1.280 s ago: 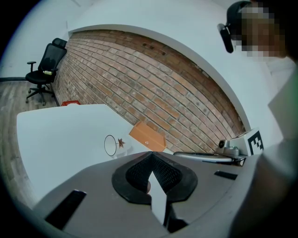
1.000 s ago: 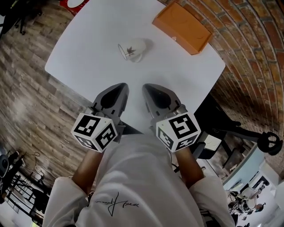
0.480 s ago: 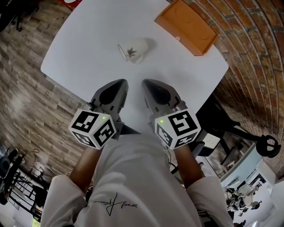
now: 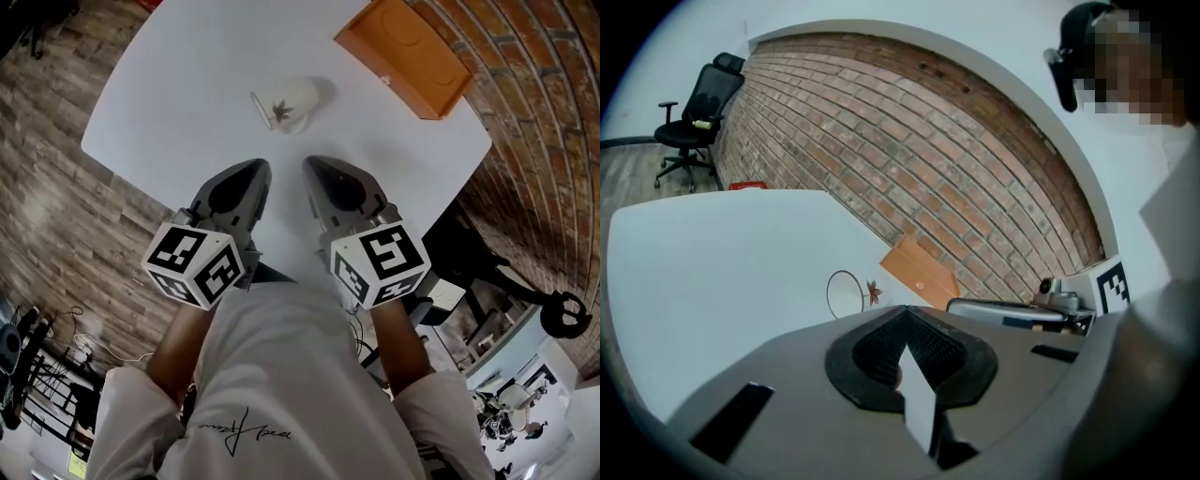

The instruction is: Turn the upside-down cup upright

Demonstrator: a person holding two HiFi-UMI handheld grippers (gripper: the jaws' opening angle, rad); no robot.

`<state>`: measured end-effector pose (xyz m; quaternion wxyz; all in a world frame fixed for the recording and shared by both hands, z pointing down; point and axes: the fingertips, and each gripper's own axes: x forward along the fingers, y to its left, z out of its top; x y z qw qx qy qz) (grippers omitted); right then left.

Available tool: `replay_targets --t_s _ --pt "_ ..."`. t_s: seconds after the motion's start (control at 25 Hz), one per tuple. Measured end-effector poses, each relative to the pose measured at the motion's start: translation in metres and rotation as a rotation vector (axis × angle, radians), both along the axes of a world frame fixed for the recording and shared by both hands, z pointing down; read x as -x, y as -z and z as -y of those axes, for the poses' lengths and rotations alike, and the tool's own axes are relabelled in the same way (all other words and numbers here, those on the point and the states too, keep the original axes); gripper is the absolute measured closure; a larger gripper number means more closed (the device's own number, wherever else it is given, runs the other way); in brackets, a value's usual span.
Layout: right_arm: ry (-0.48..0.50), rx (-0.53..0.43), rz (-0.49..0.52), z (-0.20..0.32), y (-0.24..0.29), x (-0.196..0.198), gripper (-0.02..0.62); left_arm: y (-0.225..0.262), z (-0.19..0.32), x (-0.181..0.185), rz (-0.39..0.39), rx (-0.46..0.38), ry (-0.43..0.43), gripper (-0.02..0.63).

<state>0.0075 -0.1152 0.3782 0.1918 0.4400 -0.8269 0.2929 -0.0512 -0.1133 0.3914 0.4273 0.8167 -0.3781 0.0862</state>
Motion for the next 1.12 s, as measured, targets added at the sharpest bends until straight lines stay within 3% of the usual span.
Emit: replay_targets --t_s 1.12 --pt "-0.005 0.032 -0.021 0.052 -0.028 -0.005 0.574 -0.04 0.038 -0.004 0.018 0.049 -0.038 0.595"
